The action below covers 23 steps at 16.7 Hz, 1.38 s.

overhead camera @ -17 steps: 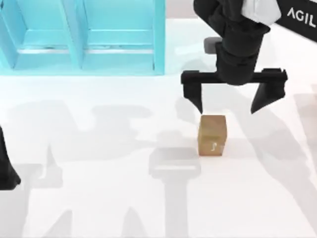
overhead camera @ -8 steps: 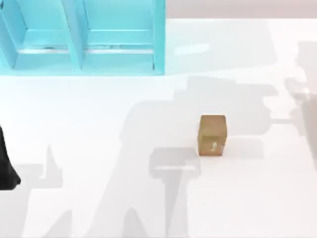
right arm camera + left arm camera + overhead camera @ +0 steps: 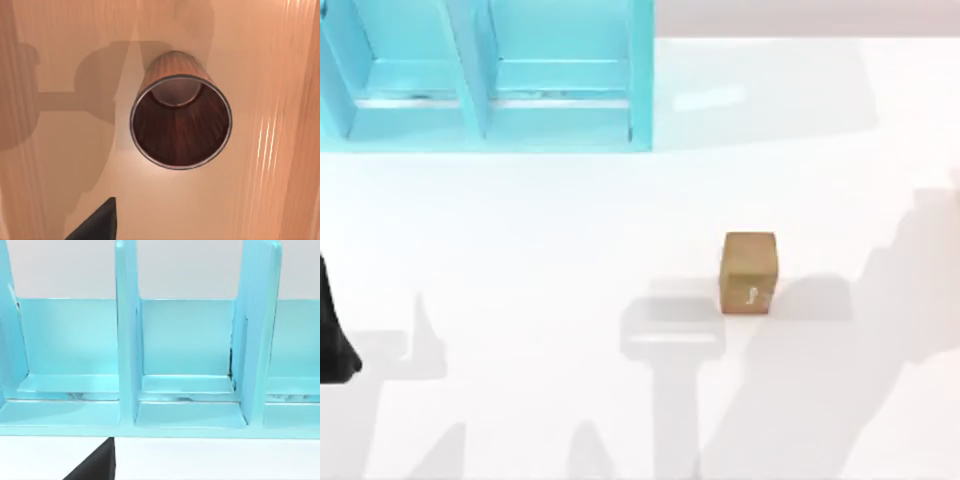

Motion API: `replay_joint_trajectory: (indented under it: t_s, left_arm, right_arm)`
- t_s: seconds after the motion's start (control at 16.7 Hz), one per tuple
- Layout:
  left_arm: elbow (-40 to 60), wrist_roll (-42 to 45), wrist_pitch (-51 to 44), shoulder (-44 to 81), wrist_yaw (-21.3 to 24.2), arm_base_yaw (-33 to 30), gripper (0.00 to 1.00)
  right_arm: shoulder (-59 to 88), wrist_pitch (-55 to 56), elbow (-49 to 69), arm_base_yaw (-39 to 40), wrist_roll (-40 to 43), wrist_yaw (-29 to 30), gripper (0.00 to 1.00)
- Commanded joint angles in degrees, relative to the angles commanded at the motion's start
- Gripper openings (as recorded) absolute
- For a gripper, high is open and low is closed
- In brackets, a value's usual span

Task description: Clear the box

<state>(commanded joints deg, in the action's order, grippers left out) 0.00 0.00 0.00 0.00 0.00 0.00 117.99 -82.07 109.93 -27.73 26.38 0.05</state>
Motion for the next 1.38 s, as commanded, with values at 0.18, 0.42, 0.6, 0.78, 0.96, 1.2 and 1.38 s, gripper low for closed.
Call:
replay_joint_trajectory:
  t_s: [0.18, 0.42, 0.6, 0.78, 0.96, 1.2, 1.38]
  left_arm:
    - [0.0, 0.0, 0.0, 0.0, 0.0, 0.0, 1.0]
    - [0.0, 0.0, 0.0, 0.0, 0.0, 0.0, 1.0]
    - [0.0, 0.0, 0.0, 0.0, 0.0, 0.0, 1.0]
    - [0.0, 0.0, 0.0, 0.0, 0.0, 0.0, 1.0]
    - [0.0, 0.0, 0.0, 0.0, 0.0, 0.0, 1.0]
    - [0.0, 0.0, 0.0, 0.0, 0.0, 0.0, 1.0]
    - [0.0, 0.0, 0.0, 0.0, 0.0, 0.0, 1.0]
  right_arm:
    - [0.0, 0.0, 0.0, 0.0, 0.0, 0.0, 1.0]
    - [1.1, 2.2, -1.4, -0.6, 0.6, 0.0, 1.0]
    - [2.1, 8.8, -6.7, -1.5, 1.5, 0.0, 1.0]
    - [2.2, 14.2, -12.1, -0.9, 0.9, 0.0, 1.0]
    - [2.1, 18.7, -16.6, 0.2, -0.2, 0.0, 1.0]
    - [2.1, 21.8, -19.7, 0.2, -0.2, 0.0, 1.0]
    - [2.1, 21.8, -19.7, 0.2, -0.2, 0.0, 1.0]
